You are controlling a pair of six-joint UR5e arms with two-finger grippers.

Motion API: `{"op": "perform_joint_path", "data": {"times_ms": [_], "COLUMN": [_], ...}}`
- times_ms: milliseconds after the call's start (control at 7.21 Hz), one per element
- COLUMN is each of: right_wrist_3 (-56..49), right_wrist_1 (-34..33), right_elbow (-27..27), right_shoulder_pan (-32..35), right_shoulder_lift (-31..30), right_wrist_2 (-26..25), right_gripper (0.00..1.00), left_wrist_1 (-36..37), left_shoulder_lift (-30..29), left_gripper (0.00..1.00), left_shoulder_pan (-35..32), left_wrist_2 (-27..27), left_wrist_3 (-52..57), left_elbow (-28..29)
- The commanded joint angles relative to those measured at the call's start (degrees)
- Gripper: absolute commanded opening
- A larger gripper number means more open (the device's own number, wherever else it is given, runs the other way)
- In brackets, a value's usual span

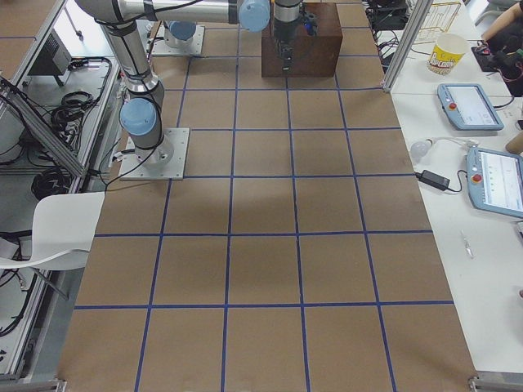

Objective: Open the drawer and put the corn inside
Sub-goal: 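Close the left gripper on the white drawer handle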

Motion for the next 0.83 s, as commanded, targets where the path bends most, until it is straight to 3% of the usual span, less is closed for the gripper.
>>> {"op": "perform_joint_path", "data": {"times_ms": [0,694], "right_wrist_3": [0.0,0.0], "right_wrist_1": [0.0,0.0], "right_elbow": [0.0,0.0], "right_shoulder_pan": [0.0,0.1], "right_shoulder_lift": [0.0,-0.1], "right_wrist_2": [0.0,0.0], "right_gripper": [1.00,1.00], "left_wrist_1": [1.3,1.8], "left_shoulder_lift": [0.0,-0.2], "left_gripper": [1.00,1.00], "left_shoulder_pan": [0.0,0.6], "left_wrist_2": [0.0,0.4], "left_wrist_3": [-0.1,0.7], "left_elbow": [0.1,0.8]}}
